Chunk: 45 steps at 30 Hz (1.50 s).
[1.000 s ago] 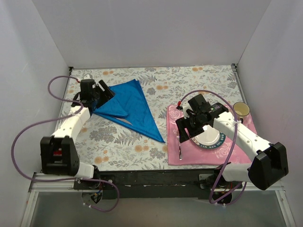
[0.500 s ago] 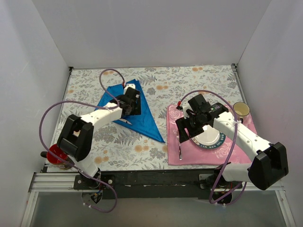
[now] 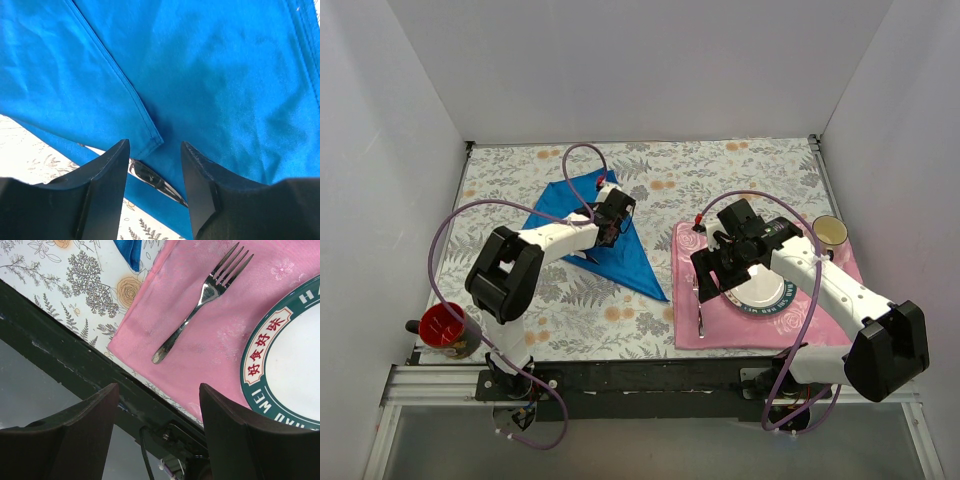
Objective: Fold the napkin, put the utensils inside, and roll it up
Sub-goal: Fold the napkin
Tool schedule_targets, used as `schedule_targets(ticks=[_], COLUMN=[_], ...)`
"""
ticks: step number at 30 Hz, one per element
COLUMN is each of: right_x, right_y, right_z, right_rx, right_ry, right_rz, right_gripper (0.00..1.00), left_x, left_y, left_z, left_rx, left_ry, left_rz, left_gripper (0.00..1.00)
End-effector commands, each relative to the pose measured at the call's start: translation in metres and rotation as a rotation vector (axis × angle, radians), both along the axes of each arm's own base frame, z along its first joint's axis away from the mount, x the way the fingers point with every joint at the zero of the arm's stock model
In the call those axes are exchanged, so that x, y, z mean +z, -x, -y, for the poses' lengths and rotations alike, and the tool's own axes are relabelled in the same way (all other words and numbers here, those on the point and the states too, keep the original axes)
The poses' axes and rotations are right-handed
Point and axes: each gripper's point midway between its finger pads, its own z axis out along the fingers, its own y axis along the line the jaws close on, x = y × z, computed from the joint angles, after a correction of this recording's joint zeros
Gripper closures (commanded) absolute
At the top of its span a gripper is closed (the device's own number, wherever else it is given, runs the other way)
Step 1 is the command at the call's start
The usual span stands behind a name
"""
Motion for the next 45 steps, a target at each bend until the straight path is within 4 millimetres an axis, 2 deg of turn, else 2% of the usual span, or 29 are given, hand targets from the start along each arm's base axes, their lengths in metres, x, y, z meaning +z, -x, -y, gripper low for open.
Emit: schedule_targets(ticks=[1,14,15,22,24,29,34,41,45], right_x=[0.005,0.004,0.003,0.002,0.002,0.003,0.002,0.002,0.002], right_y=[-0.002,-0.003,-0.003,-0.003,-0.003,-0.003,-0.003,-0.002,-0.001], right_z=[-0.001,-0.001,-0.001,-0.001,-0.002,-0.001,-0.003,-0.005,-0.004], right_rx=[-0.007,-0.009,-0.009,-0.008,-0.007,-0.007,-0.004,0.005,0.003], right_ry=[-0.016,-0.006,-0.005,-0.006,-0.008,-0.010,-0.012,-0.019,-0.016], right_rz=[0.016,0.011,0.009,0.006,0.003,0.010,0.002,-0.012,-0.005], right_gripper=[0.27,0.27,0.27,0.27,0.27,0.27,0.27,0.27,0.27], left_x=[0.019,0.001,0.001,0.005,0.014,0.034,0.037,0.022,0.012], left_y=[-0.013,-0.014,-0.014,-0.013,-0.012,0.000,0.018,0.021,0.025], left_z=[-0.001,-0.011,-0.012,-0.017,-0.018,-0.024,-0.027,-0.023,-0.024], left_rx=[-0.003,-0.020,-0.022,-0.020,-0.011,-0.012,-0.026,-0.016,-0.014], left_ry=[-0.023,-0.123,-0.129,-0.158,-0.156,-0.135,-0.084,-0.062,-0.067], left_rz=[0.072,0.003,0.003,0.004,0.014,0.014,0.003,-0.029,-0.053], left_gripper=[0.55,0.63,0.69,0.93,1.00,1.00,1.00,1.00,0.97])
